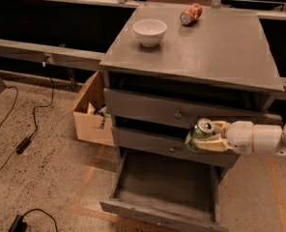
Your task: Pick green can from bottom drawer and place on counter
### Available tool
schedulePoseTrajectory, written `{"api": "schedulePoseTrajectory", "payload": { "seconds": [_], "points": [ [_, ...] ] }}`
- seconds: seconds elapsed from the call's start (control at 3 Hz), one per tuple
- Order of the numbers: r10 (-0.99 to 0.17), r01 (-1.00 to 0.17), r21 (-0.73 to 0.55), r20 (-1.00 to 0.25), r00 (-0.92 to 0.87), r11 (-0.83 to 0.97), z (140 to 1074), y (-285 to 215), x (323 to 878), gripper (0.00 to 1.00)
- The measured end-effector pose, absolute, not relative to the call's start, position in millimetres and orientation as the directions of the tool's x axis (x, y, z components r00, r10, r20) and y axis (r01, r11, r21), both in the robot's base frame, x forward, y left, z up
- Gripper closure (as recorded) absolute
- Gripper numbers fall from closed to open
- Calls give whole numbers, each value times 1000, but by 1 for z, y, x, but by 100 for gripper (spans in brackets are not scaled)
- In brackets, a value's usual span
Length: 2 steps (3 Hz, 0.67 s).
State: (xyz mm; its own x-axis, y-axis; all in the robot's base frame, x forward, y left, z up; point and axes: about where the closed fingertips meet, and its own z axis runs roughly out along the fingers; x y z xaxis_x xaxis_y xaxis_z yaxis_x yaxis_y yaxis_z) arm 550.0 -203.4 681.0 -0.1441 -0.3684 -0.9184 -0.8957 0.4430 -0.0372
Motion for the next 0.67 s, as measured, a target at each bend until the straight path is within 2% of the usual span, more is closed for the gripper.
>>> {"api": "schedulePoseTrajectory", "payload": {
  "seconds": [0.67],
  "points": [
    [-369,-881,-104,-926,-84,461,841,-240,592,100]
  ]
}}
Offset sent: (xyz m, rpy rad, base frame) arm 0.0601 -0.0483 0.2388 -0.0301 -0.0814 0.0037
